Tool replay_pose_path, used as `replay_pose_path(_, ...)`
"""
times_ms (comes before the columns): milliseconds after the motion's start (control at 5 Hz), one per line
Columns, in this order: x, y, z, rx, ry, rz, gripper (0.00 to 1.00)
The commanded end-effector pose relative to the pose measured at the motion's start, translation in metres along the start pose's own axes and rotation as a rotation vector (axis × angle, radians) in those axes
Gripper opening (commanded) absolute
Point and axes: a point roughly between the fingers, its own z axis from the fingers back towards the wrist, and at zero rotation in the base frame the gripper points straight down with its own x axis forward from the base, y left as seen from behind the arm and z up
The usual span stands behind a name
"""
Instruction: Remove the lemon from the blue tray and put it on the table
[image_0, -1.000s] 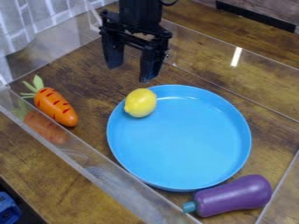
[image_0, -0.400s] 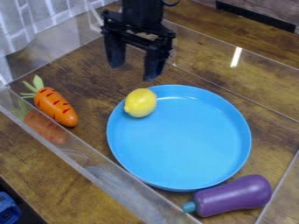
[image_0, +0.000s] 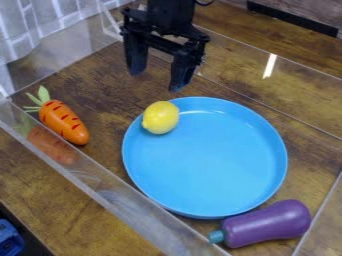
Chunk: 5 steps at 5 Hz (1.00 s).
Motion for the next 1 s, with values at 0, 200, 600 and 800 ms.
replay_pose_path(0,0.004,0.011,0.021,0.012,-0.049,0.074,1.00)
replay_pose_path(200,0.007,0.021,0.017,0.008,-0.049,0.028,0.00)
replay_pose_path(600,0.004,0.032,0.018,0.002,-0.038,0.019,1.00)
replay_pose_path(800,-0.003,0.034,0.025,0.001,-0.049,0.005,0.00)
